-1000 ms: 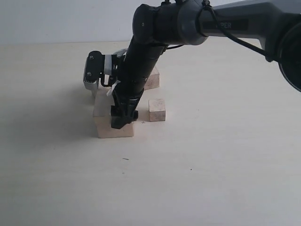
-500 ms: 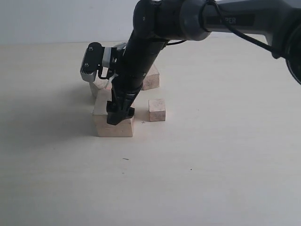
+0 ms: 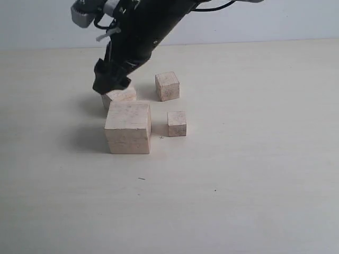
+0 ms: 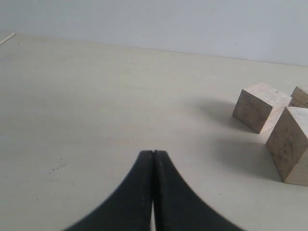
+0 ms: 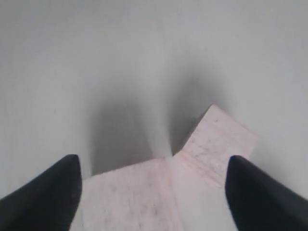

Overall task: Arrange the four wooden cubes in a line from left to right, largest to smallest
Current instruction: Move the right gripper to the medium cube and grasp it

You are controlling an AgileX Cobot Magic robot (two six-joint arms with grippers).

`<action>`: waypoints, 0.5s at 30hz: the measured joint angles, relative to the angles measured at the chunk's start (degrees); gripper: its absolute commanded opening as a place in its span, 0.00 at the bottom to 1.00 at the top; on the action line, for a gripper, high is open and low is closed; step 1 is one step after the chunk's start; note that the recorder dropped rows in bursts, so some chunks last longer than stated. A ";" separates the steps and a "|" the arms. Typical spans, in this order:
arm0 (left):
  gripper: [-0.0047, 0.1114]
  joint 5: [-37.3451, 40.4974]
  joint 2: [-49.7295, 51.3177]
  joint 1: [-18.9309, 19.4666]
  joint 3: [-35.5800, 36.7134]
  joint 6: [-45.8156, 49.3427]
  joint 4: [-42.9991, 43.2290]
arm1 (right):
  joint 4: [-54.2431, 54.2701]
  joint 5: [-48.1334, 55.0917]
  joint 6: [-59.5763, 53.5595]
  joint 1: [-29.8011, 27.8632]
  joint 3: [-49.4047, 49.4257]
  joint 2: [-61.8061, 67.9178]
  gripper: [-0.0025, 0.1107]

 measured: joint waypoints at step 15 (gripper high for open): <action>0.04 0.00 0.00 0.00 0.00 0.00 0.00 | -0.67 -16.22 17.47 0.00 -11.26 11.08 0.82</action>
